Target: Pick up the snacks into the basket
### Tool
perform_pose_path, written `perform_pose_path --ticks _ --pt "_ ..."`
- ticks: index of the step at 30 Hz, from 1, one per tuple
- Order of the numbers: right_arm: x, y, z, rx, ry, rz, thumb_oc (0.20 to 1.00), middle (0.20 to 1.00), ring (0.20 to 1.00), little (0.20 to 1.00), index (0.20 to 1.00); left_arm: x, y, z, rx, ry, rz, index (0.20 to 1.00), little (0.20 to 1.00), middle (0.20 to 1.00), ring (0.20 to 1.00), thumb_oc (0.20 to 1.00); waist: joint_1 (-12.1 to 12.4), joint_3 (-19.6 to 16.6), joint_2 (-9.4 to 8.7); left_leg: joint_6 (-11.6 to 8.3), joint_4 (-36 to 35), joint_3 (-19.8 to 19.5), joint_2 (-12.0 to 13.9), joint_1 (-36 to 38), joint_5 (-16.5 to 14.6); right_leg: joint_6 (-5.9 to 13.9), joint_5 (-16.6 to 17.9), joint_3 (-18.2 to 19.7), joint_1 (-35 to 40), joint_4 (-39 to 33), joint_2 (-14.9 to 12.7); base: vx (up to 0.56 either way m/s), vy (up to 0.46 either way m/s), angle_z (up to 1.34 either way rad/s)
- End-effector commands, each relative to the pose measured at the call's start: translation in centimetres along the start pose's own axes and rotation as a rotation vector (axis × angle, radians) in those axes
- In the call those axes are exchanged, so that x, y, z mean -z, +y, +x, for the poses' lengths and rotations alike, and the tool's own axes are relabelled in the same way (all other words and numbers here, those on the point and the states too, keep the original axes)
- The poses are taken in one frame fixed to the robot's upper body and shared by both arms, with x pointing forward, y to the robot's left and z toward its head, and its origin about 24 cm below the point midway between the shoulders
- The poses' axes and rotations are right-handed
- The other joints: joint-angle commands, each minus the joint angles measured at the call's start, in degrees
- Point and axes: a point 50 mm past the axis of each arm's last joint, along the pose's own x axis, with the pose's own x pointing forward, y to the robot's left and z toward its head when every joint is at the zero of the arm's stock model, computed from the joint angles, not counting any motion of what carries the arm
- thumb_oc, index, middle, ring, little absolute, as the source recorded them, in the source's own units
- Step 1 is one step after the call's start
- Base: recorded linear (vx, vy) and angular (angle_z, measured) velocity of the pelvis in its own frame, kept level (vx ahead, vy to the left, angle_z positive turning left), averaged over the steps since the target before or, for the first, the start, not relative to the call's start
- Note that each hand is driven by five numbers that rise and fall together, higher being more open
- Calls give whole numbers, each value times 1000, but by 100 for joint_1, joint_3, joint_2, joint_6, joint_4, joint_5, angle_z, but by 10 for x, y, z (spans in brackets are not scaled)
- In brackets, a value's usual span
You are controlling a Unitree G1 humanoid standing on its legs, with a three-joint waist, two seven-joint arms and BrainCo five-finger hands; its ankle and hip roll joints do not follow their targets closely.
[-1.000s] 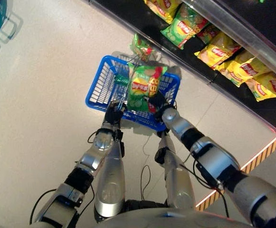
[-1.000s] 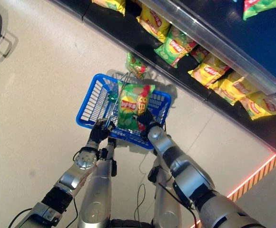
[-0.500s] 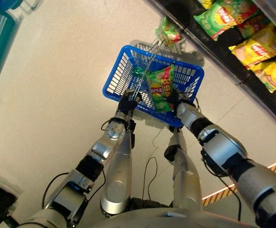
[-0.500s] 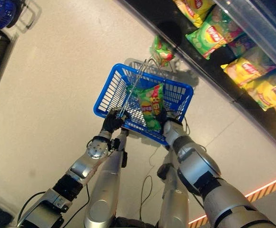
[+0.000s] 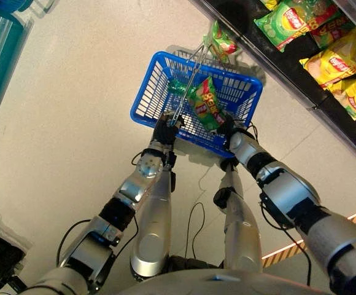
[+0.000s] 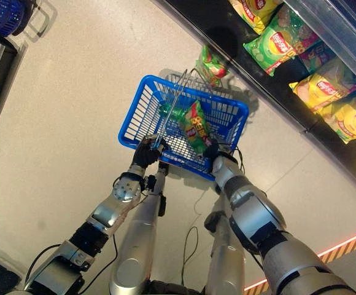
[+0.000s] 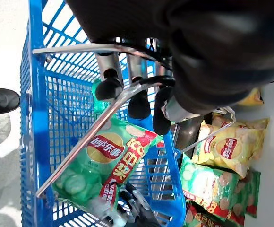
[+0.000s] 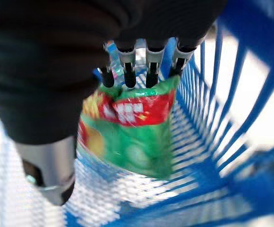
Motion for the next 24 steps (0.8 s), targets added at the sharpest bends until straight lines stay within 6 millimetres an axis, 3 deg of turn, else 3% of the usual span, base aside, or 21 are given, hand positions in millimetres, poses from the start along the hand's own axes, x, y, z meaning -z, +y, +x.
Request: perform_pose_path --ticks 1,2,3,7,8,10,11,18,24 --pt "-31 18 -5 -29 -39 259 1000 1000 1000 1000 1000 -57 -18 2 24 -261 -172 200 200 200 200 200 -2 -99 401 -2 -509 144 -143 496 -15 902 3 200 507 381 -675 0 0 0" --pt "-31 19 -5 -30 -38 260 1000 1000 1000 1000 1000 -57 -18 2 23 -261 -171 200 200 200 200 200 -3 -99 394 -2 -509 146 -144 498 -17 902 3 201 509 378 -675 -28 -11 -6" --pt "-56 15 -6 -21 -124 328 1000 1000 1000 1000 1000 -43 -11 5 -28 -202 -161 200 200 200 200 200 -63 -99 339 -13 -512 184 -112 659 -17 890 5 258 602 382 -670 -25 -9 -8" --pt "-74 9 -9 -28 -190 474 1000 1000 1000 1000 1000 -4 1 5 -99 -31 -172 200 200 200 200 200 -175 -99 254 -36 -512 252 -77 954 -15 867 14 360 822 384 -649 -39 -23 -7" --pt "-64 -14 -6 30 -238 481 1000 1000 1000 1000 1000 15 17 0 -172 35 -169 200 200 200 200 200 -256 -99 162 -56 -512 296 -56 1050 -10 868 32 406 873 364 -620 -35 -28 -12" --pt "-2 20 -24 -36 -144 486 1000 1000 1000 1000 1000 27 23 -2 -197 90 -179 200 200 200 200 200 -439 -99 48 -69 -512 342 -24 1153 -6 865 69 465 950 311 -576 -43 -51 -12" --pt "10 26 -31 -49 -142 515 1000 1000 1000 1000 1000 40 32 -7 -244 140 -172 200 200 200 200 200 -510 -99 18 -80 -512 359 -10 1226 4 864 73 480 1027 285 -559 -48 -54 -6" --pt "45 28 -54 -27 -139 574 1000 1000 1000 1000 1000 99 51 -37 -357 388 -155 200 200 200 200 200 -807 -100 -112 -116 -512 474 88 1877 -28 866 131 578 1574 152 -502 -24 -39 -21" --pt "105 35 -79 -23 12 552 1000 1000 1000 1000 1000 146 58 -80 -393 613 -131 200 200 200 200 200 -1030 -590 -201 -66 -512 615 129 2372 -155 858 66 740 1904 136 -489 68 -6 -19"
